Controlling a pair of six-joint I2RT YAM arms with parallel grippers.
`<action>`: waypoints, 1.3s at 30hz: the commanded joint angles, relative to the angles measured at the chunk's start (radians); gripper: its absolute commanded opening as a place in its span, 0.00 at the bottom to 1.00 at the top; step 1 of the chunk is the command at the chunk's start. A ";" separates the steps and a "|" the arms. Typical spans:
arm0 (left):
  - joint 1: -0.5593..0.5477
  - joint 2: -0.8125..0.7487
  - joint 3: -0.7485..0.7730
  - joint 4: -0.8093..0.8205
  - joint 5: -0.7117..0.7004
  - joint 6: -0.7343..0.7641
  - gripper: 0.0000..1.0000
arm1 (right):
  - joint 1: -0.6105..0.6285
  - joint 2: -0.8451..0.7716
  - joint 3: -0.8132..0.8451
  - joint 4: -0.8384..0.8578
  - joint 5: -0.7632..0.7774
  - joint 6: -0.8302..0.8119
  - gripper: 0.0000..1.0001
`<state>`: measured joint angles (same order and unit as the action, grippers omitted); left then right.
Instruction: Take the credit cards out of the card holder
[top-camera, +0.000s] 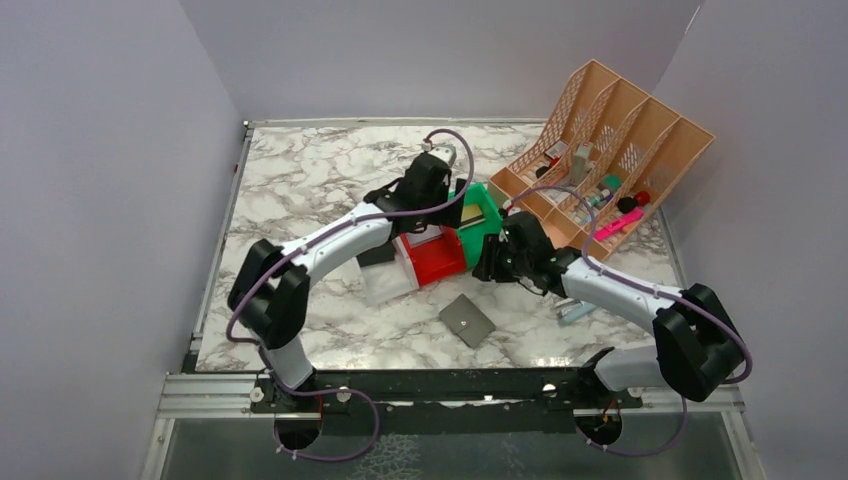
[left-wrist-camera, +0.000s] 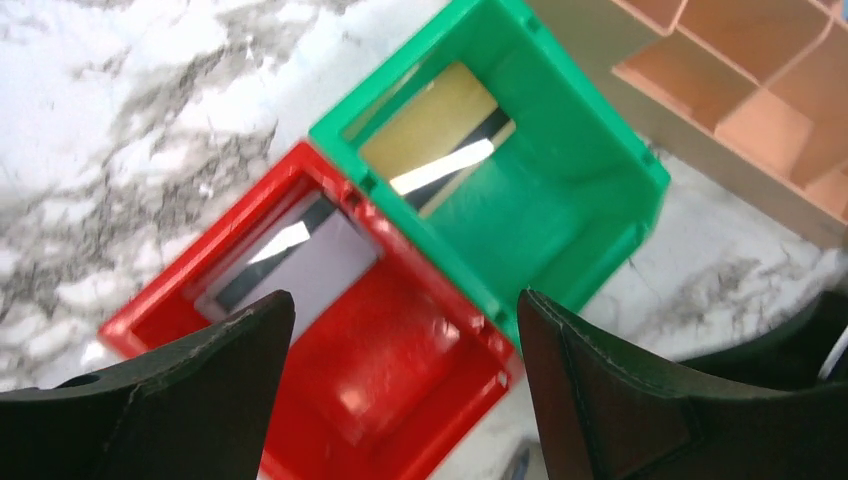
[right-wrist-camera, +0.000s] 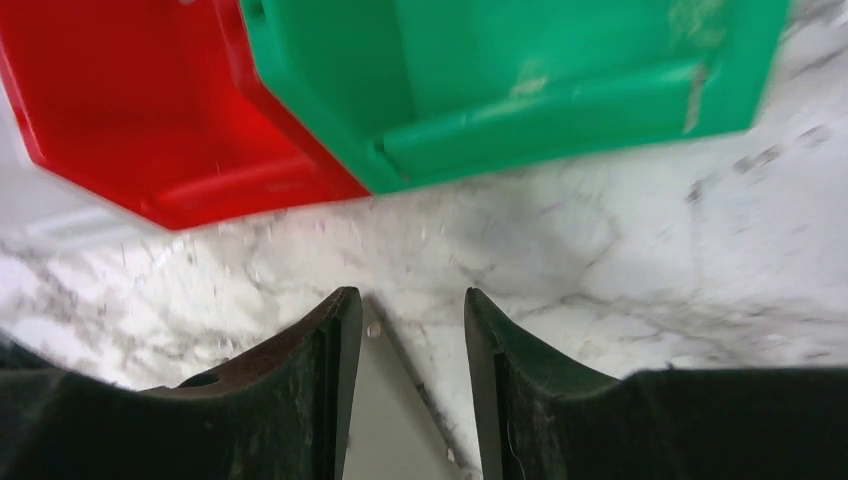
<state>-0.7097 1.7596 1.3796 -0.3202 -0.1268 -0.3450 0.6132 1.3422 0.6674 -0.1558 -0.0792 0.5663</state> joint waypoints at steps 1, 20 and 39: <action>0.003 -0.167 -0.159 -0.008 0.028 -0.079 0.85 | -0.011 -0.020 0.136 -0.135 0.240 -0.086 0.48; 0.118 -0.621 -0.575 -0.204 -0.378 -0.331 0.99 | -0.243 0.245 0.410 -0.103 -0.006 -0.242 0.61; 0.224 -0.475 -0.617 0.048 -0.109 -0.242 0.99 | -0.245 0.195 0.315 -0.110 -0.181 -0.212 0.61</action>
<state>-0.4919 1.2694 0.7486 -0.3729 -0.2844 -0.6292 0.3645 1.5864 1.0195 -0.2607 -0.1844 0.3408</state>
